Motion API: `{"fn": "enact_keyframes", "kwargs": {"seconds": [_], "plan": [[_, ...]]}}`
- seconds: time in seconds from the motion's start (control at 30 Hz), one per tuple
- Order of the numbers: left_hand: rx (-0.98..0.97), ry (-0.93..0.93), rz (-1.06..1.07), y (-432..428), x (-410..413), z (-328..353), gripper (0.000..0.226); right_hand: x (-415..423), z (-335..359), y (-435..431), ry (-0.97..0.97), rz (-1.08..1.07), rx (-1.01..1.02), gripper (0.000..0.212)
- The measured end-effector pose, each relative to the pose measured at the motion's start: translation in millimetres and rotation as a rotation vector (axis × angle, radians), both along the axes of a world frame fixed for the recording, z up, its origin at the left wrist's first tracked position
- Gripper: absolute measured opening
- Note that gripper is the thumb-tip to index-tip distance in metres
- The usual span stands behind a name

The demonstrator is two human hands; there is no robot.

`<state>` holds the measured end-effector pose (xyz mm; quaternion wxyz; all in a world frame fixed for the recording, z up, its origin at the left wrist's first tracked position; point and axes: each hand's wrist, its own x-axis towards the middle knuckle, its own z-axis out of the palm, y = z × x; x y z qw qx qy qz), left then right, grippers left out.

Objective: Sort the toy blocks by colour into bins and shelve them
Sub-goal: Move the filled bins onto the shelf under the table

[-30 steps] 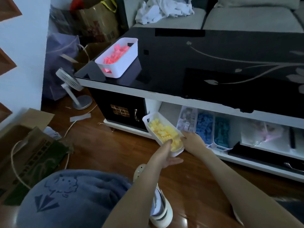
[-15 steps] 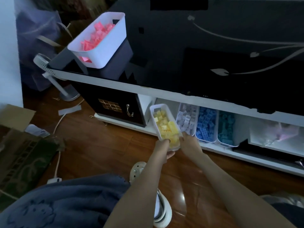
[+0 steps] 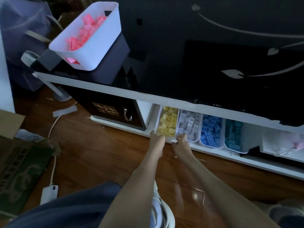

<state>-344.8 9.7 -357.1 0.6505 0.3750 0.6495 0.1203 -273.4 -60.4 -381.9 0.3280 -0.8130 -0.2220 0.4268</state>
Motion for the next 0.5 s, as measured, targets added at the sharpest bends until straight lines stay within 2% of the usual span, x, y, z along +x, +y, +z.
{"fn": "enact_keyframes", "kwargs": {"seconds": [0.13,0.27,0.4,0.5], "plan": [[0.005,0.033,-0.146,3,5,5,0.071,-1,-3,1,-0.022,0.013,0.04,0.021],[0.018,0.068,-0.182,9,5,11,0.053,4,8,3,-0.052,0.006,0.068,0.015],[0.048,0.13,-0.2,-1,3,24,0.055,5,21,3,-0.108,0.011,0.058,0.009],[0.073,0.073,-0.225,-11,1,40,0.047,-1,35,5,-0.173,0.057,0.092,0.006]]}}
